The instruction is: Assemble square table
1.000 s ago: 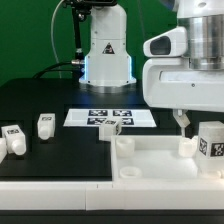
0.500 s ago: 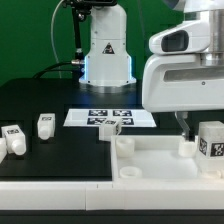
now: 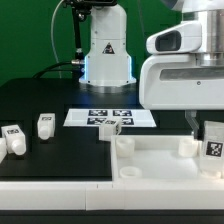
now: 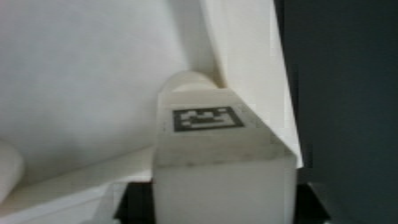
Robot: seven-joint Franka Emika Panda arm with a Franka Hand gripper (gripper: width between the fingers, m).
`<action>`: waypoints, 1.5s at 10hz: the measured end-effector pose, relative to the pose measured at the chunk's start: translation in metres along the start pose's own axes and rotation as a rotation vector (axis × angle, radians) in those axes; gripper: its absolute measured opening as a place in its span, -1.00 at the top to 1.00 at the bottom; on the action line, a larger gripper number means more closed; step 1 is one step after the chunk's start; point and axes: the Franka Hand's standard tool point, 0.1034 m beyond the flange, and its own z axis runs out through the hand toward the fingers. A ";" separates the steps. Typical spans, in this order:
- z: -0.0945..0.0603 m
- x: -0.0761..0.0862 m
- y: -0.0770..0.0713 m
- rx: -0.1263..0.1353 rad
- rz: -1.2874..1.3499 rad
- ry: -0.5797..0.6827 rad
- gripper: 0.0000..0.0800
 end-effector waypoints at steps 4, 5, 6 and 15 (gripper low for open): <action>0.002 0.003 0.006 0.032 0.662 -0.017 0.27; 0.002 0.002 0.011 0.082 0.826 -0.013 0.26; 0.002 0.001 0.012 0.097 0.900 -0.024 0.26; 0.000 -0.012 -0.006 0.052 0.140 0.007 -0.62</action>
Offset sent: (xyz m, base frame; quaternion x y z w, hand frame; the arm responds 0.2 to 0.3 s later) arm -0.0028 0.0161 -0.0101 0.0304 -0.0404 0.4371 0.8980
